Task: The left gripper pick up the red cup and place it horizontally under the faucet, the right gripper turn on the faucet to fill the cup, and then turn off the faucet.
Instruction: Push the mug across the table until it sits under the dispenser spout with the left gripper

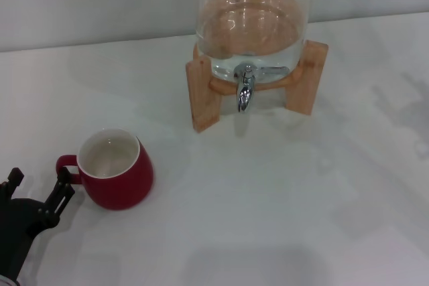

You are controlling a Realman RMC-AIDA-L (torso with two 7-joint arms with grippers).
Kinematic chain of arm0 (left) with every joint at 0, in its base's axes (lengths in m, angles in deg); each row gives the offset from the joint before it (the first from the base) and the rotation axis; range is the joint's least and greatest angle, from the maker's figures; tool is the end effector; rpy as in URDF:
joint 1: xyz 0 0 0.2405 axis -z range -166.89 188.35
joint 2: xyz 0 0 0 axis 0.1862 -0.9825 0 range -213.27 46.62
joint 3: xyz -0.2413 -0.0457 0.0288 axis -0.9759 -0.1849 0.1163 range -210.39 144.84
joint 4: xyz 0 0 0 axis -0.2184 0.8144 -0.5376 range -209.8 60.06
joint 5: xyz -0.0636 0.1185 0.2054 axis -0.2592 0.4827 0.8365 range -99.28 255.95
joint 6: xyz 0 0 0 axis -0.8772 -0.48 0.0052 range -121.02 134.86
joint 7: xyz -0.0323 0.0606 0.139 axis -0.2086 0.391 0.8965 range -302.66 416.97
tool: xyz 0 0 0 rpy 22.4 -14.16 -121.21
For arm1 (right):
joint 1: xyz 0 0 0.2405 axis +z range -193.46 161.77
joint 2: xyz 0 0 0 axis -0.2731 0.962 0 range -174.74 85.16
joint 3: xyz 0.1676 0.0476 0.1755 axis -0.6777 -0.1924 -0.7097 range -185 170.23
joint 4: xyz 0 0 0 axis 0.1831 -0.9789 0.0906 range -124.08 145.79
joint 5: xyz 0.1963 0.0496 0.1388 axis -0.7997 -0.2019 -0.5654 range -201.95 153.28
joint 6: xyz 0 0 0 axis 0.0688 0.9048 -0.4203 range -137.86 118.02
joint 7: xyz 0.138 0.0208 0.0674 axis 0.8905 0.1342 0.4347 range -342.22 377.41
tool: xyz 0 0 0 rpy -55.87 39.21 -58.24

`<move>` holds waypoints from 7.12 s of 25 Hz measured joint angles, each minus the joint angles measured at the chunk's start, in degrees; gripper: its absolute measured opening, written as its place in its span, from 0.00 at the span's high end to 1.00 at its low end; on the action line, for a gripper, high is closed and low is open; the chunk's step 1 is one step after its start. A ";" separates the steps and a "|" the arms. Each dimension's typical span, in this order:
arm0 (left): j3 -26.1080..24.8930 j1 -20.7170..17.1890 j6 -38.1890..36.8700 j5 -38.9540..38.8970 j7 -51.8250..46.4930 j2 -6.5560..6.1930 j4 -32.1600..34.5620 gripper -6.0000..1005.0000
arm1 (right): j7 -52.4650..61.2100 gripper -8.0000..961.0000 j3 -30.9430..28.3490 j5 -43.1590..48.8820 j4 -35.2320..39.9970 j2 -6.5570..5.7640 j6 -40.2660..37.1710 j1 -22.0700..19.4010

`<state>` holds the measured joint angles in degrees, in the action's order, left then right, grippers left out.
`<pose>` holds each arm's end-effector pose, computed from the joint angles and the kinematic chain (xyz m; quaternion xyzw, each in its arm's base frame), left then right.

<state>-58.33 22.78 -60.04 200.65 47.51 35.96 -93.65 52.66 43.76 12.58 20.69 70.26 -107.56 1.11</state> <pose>-0.3504 0.2613 -0.0992 -0.7346 -0.3141 -0.3002 0.5212 0.3464 0.2960 0.0764 -0.6494 0.1281 0.5004 0.5581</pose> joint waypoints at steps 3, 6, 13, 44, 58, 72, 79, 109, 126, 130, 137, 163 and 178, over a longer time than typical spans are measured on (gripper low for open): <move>-0.09 0.28 0.48 0.01 -0.01 0.01 0.34 0.12 | 0.00 0.18 0.00 0.00 0.00 0.00 0.02 0.01; -0.10 0.50 0.64 -0.08 -0.06 0.06 0.92 0.12 | 0.00 0.18 0.00 0.00 0.00 0.00 0.04 0.07; -0.11 0.90 0.96 -0.07 -0.20 0.03 1.07 0.12 | 0.00 0.18 0.00 0.00 -0.09 0.00 -0.01 0.09; -0.07 3.66 3.49 -0.22 -0.83 -0.01 1.29 0.31 | 0.00 0.18 0.00 0.00 0.36 0.00 0.35 0.29; 0.32 5.76 4.10 0.77 -3.75 -0.07 1.14 0.86 | 0.00 0.18 0.00 0.00 0.44 0.00 0.42 0.29; 0.34 7.06 5.12 3.12 -4.03 -0.10 0.80 0.86 | 0.00 0.18 0.00 0.00 0.21 0.00 0.80 0.82; 0.26 9.02 5.80 5.40 -5.69 -0.18 0.84 0.86 | 0.00 0.18 0.14 0.00 0.18 0.00 0.79 0.95; 0.34 19.00 12.81 14.61 -8.44 -0.02 0.72 0.86 | 0.00 0.18 0.79 0.00 -0.02 0.09 0.70 1.44; 0.23 20.38 14.51 19.39 -11.95 0.08 0.18 0.86 | 0.00 0.18 1.39 0.00 0.25 0.09 0.52 1.66; 0.31 20.87 15.26 19.55 -12.00 0.08 0.06 0.86 | 0.00 0.18 1.46 0.00 0.34 0.09 0.62 1.76; 0.29 22.49 16.60 20.67 -12.73 0.08 -0.03 0.86 | 0.00 0.18 1.49 0.00 0.44 0.09 0.61 1.76; 0.00 24.80 18.97 23.56 -14.07 0.14 0.06 0.87 | 0.00 0.18 1.62 0.00 0.17 0.08 0.26 1.76; -0.09 25.60 20.35 23.76 -14.09 0.16 0.14 0.87 | 0.00 0.18 1.67 0.00 0.07 0.08 0.16 1.76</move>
<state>-58.43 48.38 -39.69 224.41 33.42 36.12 -93.51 52.66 45.43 12.58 20.76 70.34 -107.39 2.87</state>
